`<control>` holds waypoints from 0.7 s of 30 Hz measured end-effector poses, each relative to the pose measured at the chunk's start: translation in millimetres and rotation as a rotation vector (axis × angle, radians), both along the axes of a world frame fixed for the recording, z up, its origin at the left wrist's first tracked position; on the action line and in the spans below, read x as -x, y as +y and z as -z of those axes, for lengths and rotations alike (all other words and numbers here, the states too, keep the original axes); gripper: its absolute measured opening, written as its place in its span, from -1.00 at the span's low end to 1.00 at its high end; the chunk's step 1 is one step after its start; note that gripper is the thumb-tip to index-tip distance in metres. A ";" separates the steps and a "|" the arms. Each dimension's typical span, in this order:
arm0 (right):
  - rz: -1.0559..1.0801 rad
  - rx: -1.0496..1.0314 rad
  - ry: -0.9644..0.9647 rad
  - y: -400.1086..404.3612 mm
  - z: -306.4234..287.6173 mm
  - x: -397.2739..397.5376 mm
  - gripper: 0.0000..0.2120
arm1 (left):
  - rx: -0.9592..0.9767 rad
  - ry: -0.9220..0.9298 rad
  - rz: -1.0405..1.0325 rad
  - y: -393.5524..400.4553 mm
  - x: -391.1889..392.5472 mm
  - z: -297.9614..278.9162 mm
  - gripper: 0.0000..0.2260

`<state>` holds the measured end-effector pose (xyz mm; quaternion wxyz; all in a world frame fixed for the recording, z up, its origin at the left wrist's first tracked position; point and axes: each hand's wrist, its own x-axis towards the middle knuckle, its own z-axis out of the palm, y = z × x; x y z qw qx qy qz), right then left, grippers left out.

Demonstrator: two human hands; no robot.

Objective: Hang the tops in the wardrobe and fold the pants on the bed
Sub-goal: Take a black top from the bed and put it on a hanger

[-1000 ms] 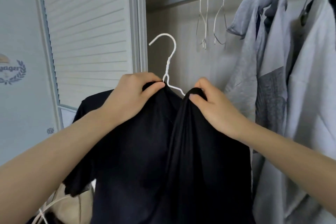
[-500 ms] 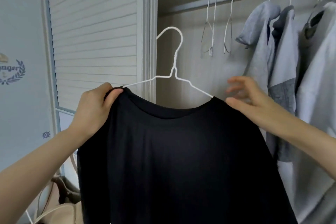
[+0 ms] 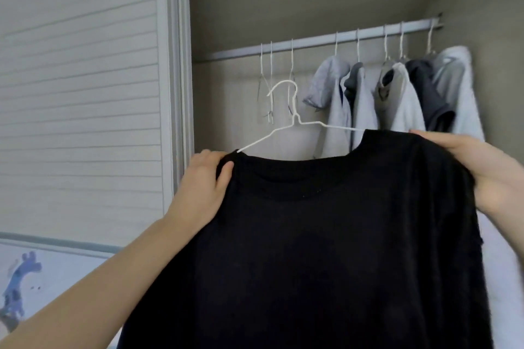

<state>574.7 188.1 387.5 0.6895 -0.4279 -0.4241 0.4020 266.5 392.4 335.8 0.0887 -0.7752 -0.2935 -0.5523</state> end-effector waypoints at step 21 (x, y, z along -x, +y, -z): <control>0.625 -0.342 -0.692 114.6 -77.3 117.0 -0.70 | 0.572 -0.013 0.936 -48.3 -97.3 -42.0 -0.39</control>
